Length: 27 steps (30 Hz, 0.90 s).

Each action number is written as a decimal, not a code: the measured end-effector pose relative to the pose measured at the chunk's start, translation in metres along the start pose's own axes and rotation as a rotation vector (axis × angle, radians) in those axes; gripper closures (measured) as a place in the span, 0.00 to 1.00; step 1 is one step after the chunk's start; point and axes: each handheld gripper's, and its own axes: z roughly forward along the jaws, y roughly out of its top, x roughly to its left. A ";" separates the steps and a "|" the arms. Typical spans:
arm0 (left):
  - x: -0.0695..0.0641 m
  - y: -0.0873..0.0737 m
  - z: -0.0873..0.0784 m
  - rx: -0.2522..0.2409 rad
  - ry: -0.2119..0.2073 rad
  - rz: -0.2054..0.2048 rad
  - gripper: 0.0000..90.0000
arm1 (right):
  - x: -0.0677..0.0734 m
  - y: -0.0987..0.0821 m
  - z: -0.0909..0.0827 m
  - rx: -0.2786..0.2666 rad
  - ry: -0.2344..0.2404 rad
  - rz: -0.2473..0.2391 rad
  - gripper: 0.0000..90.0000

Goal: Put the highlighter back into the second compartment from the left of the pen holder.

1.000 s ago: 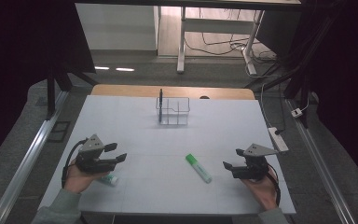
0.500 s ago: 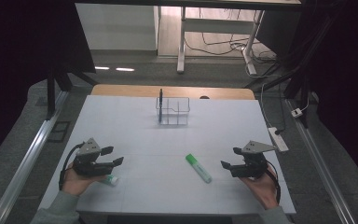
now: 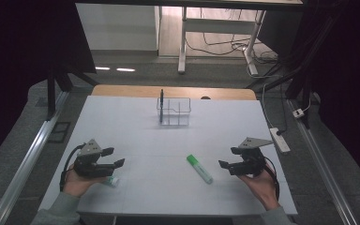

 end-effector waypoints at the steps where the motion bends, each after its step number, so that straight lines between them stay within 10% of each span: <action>1: 0.000 0.000 0.000 -0.001 0.000 0.000 0.37 | 0.000 0.001 0.001 0.002 0.000 0.001 0.26; 27: -0.004 0.002 0.001 0.006 -0.005 0.017 0.37 | 0.018 0.052 0.030 0.113 0.026 -0.021 0.26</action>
